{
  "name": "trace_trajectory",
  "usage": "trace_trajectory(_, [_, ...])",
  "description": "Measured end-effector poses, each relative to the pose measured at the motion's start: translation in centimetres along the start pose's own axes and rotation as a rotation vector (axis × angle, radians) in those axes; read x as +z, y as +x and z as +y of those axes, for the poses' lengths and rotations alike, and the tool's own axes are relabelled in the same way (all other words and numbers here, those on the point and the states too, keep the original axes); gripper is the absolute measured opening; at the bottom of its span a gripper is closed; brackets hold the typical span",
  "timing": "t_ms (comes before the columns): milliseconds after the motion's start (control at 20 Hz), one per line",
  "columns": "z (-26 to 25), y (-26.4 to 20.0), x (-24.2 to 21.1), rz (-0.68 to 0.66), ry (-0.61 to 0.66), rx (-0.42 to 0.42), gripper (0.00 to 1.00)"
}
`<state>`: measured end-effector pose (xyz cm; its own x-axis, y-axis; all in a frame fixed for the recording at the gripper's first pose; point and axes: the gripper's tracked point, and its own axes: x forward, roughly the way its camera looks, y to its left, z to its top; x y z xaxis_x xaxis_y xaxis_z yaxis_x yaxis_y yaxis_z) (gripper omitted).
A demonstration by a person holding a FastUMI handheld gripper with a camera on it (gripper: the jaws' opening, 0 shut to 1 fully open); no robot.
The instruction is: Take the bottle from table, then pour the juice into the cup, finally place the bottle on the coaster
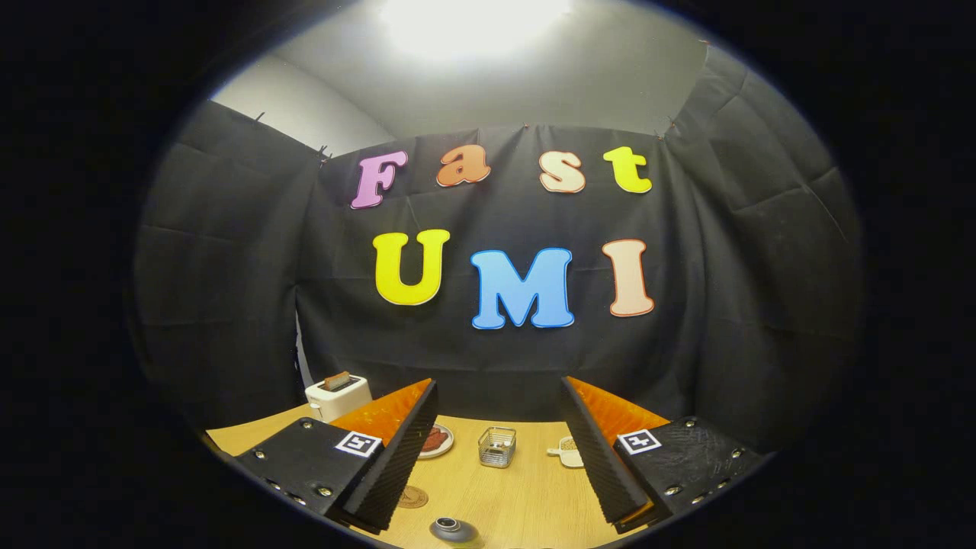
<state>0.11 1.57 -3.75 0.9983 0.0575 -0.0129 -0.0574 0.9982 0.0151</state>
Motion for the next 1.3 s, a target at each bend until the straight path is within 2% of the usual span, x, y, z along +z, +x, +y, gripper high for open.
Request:
trace_trajectory(150, [0.4,-0.7,-2.5,-0.039,-0.008,-0.004,0.97])
trace_trajectory(700, [3.9,-1.0,-14.1,-0.031,-0.019,0.018,0.97])
trace_trajectory(950, [5.3,-0.1,-20.2,0.041,-0.008,0.014,0.97])
trace_trajectory(1300, [6.1,0.8,-24.8,0.072,0.014,-0.011,0.97])
